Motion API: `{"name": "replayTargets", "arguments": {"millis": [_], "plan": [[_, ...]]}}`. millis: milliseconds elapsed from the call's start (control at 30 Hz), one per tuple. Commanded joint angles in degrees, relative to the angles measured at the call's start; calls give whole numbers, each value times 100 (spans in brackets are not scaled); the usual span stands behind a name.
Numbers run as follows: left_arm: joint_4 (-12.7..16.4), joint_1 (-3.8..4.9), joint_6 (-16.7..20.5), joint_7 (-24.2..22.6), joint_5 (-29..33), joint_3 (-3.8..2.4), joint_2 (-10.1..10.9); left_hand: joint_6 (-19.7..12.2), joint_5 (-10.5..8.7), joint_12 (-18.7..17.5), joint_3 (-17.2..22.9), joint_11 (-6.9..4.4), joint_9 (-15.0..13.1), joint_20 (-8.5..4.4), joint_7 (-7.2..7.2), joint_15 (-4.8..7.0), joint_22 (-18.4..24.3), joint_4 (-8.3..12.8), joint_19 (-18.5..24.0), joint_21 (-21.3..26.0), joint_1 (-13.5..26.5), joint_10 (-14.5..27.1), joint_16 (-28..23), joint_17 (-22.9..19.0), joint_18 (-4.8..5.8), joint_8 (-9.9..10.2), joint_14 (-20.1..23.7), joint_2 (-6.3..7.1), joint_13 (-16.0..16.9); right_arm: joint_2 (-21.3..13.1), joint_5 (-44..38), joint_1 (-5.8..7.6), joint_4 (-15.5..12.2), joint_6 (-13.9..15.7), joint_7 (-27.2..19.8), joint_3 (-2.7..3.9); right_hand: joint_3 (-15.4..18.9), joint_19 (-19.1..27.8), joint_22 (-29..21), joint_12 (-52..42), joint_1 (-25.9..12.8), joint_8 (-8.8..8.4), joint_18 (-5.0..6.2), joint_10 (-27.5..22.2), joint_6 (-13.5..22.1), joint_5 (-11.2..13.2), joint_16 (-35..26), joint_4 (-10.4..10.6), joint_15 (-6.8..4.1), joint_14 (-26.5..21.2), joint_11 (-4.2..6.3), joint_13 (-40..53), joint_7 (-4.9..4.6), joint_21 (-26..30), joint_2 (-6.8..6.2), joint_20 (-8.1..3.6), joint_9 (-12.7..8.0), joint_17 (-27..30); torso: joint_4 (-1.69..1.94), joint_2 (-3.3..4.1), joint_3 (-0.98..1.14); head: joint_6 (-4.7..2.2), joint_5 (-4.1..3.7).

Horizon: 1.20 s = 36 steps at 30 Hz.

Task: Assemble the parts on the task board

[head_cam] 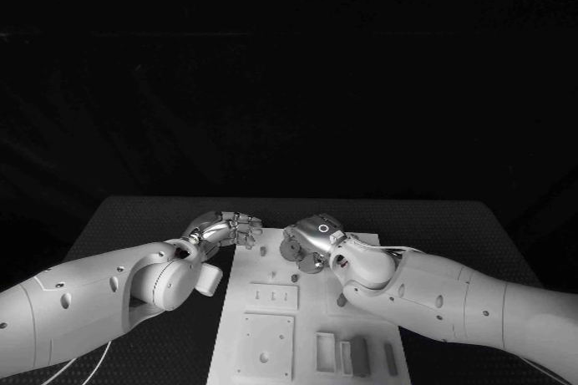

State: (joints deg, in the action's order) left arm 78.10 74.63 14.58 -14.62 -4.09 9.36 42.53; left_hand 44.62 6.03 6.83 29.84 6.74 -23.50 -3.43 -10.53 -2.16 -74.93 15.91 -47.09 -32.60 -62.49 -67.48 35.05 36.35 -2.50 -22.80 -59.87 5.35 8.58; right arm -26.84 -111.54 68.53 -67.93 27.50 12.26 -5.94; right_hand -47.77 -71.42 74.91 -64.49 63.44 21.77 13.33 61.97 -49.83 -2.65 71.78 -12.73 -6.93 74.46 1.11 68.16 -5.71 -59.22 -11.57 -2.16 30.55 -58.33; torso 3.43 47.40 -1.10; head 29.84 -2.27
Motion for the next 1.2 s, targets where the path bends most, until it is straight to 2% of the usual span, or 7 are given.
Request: {"name": "replayTargets", "arguments": {"millis": [33, 300, 633, 1033, 1100, 1200], "plan": [[7, 6, -31, -73, -23, -5, -14, 37, 8, -37, 6, -5, -9, -9, -5, 1, -29, 28, 21, -40, 41, -4, -2, -10, -58, 19, 24, -20, 7, 25, 16, -18, 33, -94, -55, -19, -2, 6, 50, 10, -19, 9, 167, -8, -1101, -12, -21, 38, -45, 2, 46, -7, 112, -3, -56, -25, 68, -5, 5, 1, -3, 14, 2], [13, 6, -32, -72, -24, -5, -15, 38, 8, -40, 7, -5, -11, -9, -5, 1, -28, 28, 22, -41, 40, -5, -2, -10, -59, 21, 24, -20, 8, 87, 77, -19, 91, -121, -88, -36, -7, 12, 48, 32, -18, -14, 167, -28, -1060, -12, -34, 57, -36, 1, 35, -16, 100, 5, -90, -22, 62, -6, 2, 1, -4, 24, -3], [15, 6, -26, -71, -24, -5, -6, 39, 8, -42, 7, -6, -14, -9, -5, 2, -28, 29, 23, -41, 40, -6, -1, -10, -58, 23, 23, -19, 9, 100, 164, -20, 96, -185, -129, -103, 7, 25, 47, 65, -34, -56, 167, -66, -994, -12, -58, 96, -16, -1, 13, -30, 77, 17, -174, -11, 49, -7, -4, 0, -4, 37, -6], [12, 6, -28, -68, -24, -5, -4, 40, 7, -48, 6, -5, -16, -9, -5, 1, -27, 28, 23, -42, 42, -5, -1, -10, -58, 26, 24, -19, 9, 98, 223, -20, 134, -170, -95, -111, 6, 31, 46, 76, -30, -90, 167, -82, -944, -12, -71, 118, -4, -3, -2, -35, 60, 26, -212, -7, 36, -9, -10, 0, 5, 37, -5], [12, 6, -27, -68, -24, -5, -6, 40, 7, -49, 6, -5, -17, -9, -5, 1, -27, 28, 23, -42, 42, -4, -1, -11, -58, 27, 24, -19, 9, 105, 330, -19, 148, -158, -126, -112, 1, 40, 44, 99, -30, -173, 167, -110, -805, -12, -85, 133, 16, -8, -33, -44, 24, 36, -257, -4, -1, -9, -10, -1, 6, 32, -3], [13, 6, -31, -66, -24, -5, -9, 38, 7, -53, 6, -4, -17, -9, -6, 1, -26, 29, 24, -42, 42, 0, -1, -11, -58, 29, 24, -18, 8, 108, 401, -19, 155, -112, -144, -112, -4, 46, 42, 133, -2, -475, 167, -156, -276, -11, -104, 135, 139, -4, -172, -63, -130, 48, -353, -5, -143, -7, -11, -2, 6, 32, -2]]}}
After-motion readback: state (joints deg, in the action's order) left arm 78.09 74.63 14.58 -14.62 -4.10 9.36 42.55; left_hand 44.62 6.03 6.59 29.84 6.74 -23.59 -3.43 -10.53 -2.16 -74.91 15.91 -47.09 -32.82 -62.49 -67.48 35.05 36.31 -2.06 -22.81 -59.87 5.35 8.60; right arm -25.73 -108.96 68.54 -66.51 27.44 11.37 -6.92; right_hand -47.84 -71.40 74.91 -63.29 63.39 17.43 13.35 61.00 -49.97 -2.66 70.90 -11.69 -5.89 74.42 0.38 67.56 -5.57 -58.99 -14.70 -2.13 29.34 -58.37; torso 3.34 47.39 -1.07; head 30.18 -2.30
